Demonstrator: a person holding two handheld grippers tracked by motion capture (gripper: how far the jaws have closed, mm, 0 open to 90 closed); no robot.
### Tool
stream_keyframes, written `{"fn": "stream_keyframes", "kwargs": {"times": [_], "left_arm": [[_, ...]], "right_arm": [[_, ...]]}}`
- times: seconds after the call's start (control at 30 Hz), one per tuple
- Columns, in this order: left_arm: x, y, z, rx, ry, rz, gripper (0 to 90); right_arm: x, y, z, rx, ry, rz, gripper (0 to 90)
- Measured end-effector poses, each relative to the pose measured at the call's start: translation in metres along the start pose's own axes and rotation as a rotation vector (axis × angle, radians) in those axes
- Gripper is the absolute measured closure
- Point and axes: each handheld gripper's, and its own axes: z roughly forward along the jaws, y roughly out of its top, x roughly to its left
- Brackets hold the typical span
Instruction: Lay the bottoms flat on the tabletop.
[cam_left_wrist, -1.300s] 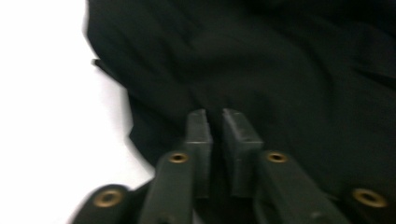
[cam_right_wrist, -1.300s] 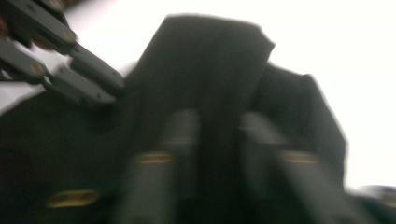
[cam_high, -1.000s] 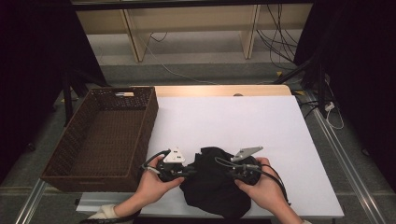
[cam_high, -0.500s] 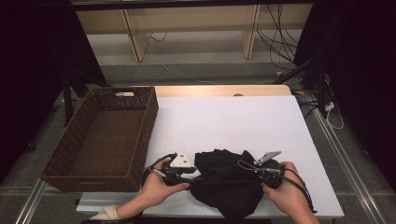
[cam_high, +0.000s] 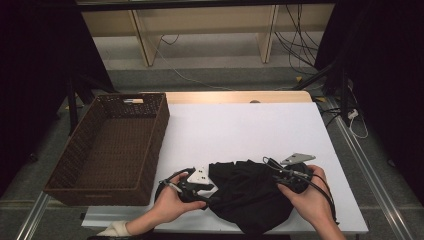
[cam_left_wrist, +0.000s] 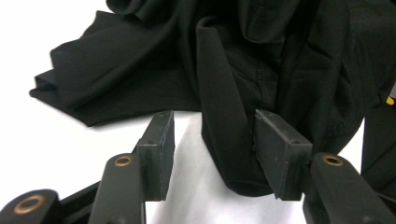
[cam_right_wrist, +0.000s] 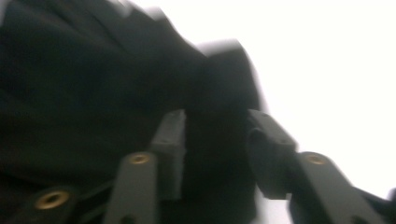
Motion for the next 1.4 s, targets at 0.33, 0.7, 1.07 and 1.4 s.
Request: {"fn": "stream_keyframes", "kwargs": {"times": [0.33,0.7,1.07,1.4], "left_arm": [[-0.015,0.009,0.0,0.041,-0.057,0.041,86.7],[-0.012,0.016,-0.016,-0.029,-0.033,0.01,88.2],[0.005,0.012,-0.027,-0.021,0.064,-0.027,88.2],[0.013,0.009,-0.031,-0.027,0.096,-0.055,85.5]], "right_arm": [[0.028,0.013,0.04,0.086,0.146,-0.099,67.8],[0.002,0.011,0.027,0.131,0.047,0.001,87.1],[-0.038,-0.007,0.039,0.104,0.017,0.182,65.8],[0.006,0.015,0.018,0.039,0.324,0.111,87.7]]}}
